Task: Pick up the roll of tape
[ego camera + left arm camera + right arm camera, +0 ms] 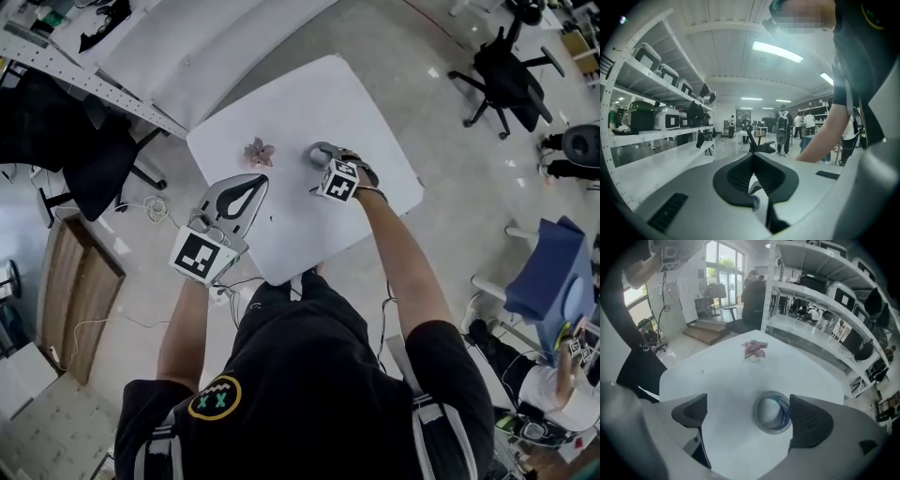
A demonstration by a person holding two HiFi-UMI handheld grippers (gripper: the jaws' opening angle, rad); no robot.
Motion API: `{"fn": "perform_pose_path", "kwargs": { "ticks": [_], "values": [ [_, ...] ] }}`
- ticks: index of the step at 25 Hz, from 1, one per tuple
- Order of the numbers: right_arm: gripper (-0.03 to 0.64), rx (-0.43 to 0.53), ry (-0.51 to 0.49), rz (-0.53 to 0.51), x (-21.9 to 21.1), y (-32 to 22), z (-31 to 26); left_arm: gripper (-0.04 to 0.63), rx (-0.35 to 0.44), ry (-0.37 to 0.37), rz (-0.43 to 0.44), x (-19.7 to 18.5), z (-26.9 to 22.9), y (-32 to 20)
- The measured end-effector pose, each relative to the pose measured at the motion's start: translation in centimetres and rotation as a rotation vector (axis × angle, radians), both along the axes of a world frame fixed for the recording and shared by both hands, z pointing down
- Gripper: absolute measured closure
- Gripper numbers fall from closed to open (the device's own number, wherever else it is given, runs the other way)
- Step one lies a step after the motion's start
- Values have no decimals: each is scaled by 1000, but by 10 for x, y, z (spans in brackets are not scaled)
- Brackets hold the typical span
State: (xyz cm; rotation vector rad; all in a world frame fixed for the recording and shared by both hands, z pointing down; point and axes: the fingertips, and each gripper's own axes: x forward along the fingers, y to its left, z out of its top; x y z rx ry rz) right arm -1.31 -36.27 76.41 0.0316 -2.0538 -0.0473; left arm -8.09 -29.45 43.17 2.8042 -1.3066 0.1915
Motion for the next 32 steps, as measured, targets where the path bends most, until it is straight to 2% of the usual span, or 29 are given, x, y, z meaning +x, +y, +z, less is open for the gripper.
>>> {"fn": "perform_pose_path", "kwargs": {
  "ticks": [8,21,28,32],
  "values": [
    [61,-62,133,-59,-1,-1,54,580,-6,6,10,14,1,-5],
    [78,-53,308,-210,5,14,100,580,-35,24,-31,13,3,-2],
    [92,-52,331,-229,8,13,105,580,-38,24,-41,11,4,-1],
    [132,-51,339,-257,8,15,103,580,-36,25,-38,12,3,0]
  ]
}}
